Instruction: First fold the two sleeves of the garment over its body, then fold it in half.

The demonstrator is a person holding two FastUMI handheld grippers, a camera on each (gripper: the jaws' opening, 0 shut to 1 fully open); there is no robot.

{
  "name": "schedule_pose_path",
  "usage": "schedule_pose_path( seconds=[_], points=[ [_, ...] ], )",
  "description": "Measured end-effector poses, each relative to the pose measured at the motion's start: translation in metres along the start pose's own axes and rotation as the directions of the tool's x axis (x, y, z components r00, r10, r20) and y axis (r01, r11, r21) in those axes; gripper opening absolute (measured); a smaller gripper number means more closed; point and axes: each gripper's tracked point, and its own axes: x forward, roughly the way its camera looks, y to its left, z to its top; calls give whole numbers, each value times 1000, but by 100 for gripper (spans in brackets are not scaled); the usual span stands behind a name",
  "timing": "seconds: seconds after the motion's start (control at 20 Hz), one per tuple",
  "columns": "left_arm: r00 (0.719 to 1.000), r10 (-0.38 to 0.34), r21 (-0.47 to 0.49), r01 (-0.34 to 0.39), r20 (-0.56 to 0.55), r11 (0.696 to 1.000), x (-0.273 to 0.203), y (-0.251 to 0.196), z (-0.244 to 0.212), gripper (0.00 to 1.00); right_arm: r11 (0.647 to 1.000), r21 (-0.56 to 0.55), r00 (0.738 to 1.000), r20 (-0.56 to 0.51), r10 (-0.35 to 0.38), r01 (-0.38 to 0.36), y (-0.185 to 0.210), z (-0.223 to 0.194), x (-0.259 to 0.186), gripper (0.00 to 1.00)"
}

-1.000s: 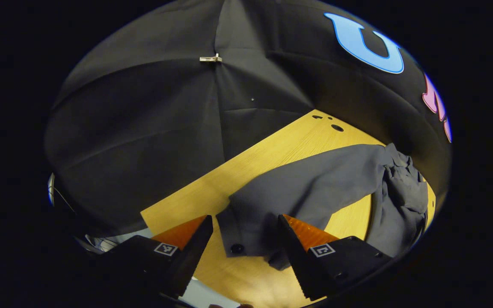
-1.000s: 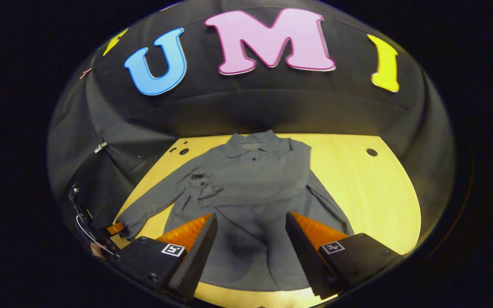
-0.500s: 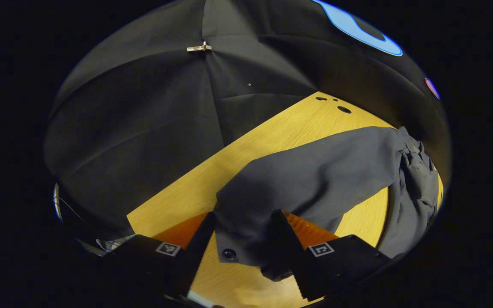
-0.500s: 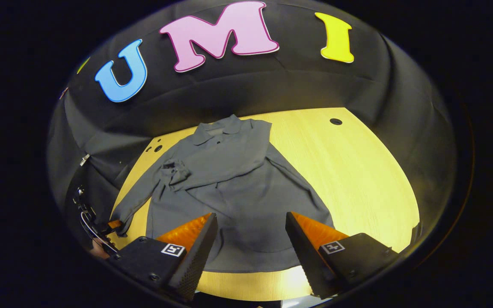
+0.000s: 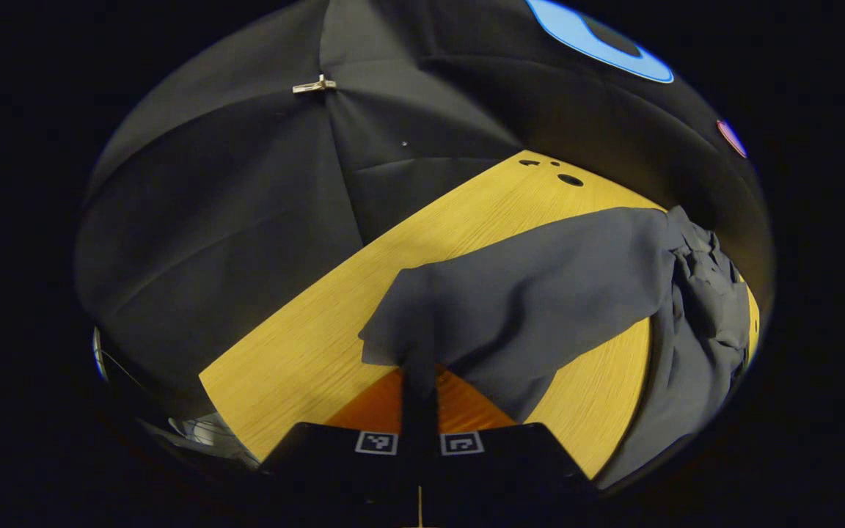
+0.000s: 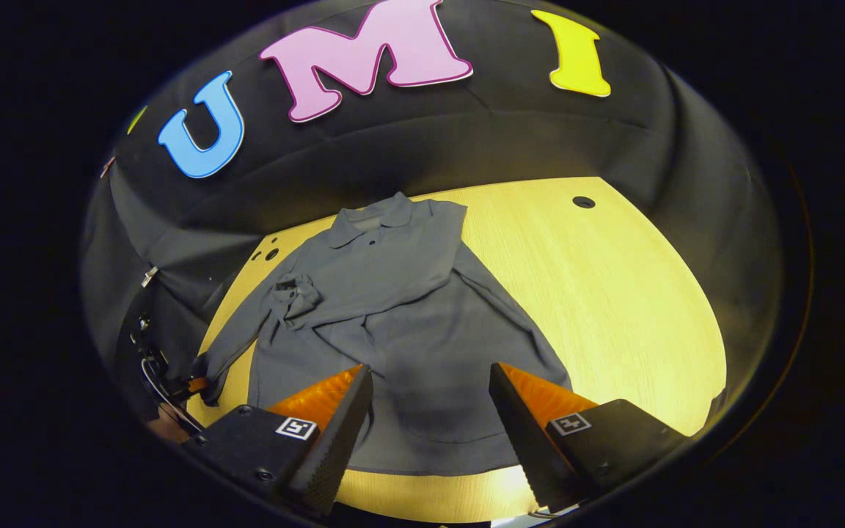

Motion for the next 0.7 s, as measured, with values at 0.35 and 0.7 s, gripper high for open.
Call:
schedule_pose_path(
  seconds=[0.35, 0.7],
  points=[
    [995, -48, -67, 54, 89, 996, -35, -35, 64, 5, 999, 42, 999, -21, -24, 25, -35, -19, 10, 99],
    [930, -273, 32, 274, 245, 961, -99, -151, 131, 5, 996, 91, 997, -82, -14, 21, -60, -42, 23, 99]
  ],
)
